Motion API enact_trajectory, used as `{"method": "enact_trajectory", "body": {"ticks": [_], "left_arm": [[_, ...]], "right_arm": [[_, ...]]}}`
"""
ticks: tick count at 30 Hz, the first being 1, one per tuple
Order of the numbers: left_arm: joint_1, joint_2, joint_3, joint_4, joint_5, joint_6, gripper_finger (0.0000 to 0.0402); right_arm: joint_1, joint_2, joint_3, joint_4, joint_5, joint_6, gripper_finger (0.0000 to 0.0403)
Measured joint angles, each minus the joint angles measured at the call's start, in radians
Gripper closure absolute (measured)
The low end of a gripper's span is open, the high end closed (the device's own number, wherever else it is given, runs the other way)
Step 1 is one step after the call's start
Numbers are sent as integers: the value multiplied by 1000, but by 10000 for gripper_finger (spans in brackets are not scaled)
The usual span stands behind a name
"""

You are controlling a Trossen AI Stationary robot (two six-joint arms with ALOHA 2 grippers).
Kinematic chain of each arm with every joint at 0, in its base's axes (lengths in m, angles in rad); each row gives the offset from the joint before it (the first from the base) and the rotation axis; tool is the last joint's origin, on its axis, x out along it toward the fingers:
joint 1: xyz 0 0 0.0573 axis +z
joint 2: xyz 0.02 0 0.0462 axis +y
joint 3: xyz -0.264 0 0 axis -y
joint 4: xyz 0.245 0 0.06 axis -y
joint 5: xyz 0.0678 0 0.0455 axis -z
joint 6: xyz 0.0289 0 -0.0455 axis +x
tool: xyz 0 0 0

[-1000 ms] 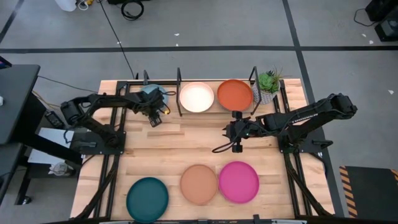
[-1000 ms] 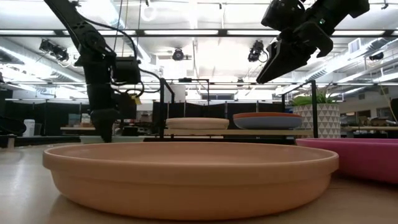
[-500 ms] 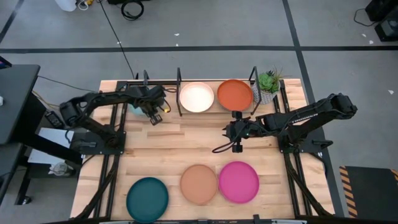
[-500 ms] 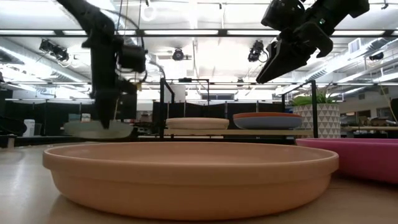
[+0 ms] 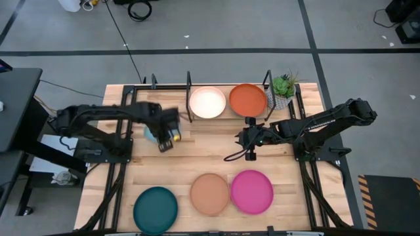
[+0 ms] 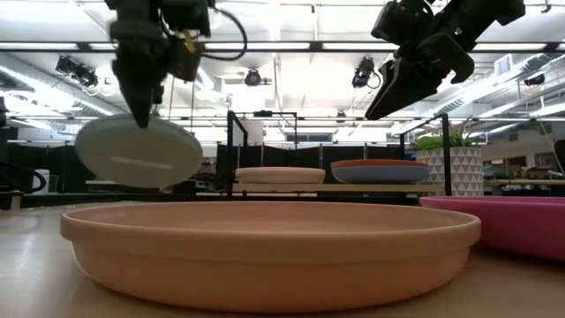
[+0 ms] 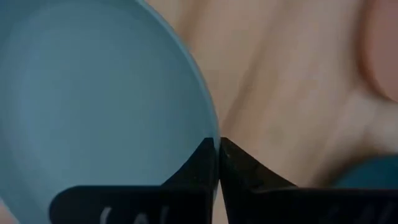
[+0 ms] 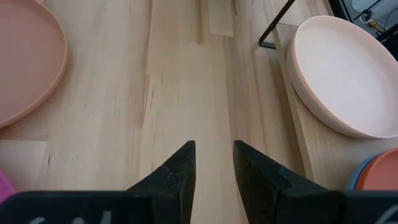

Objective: Place and stack plates onto a shelf
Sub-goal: Stack the light blue plate on top of the light orange plate on the shelf

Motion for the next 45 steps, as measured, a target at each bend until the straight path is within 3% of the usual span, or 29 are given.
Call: {"method": "enact_trajectory", "body": {"ticks": [5, 9, 15, 20, 23, 34, 40, 45], "left_arm": [[-172, 40, -1, 109, 69, -56, 386], [-267, 46, -1, 324, 110, 3, 386], [-281, 46, -1, 670, -59, 140, 387], [-236, 83, 3, 807, -126, 243, 387], [-192, 155, 73, 800, -132, 271, 387], [-60, 447, 460, 494, -189, 412, 387], [21, 523, 512, 386, -204, 427, 384], [50, 548, 513, 402, -229, 439, 336]], "right_arm": [[0, 0, 0, 9, 1, 4, 288], [0, 0, 0, 8, 3, 8, 288], [0, -26, 0, -28, 14, 8, 288], [0, -93, 0, -64, 33, 24, 288], [0, -135, 0, -71, 33, 27, 288], [7, -162, 0, -131, 32, 60, 288], [40, -167, -4, -134, 64, 71, 288], [61, -176, -5, -154, 86, 85, 288]]}}
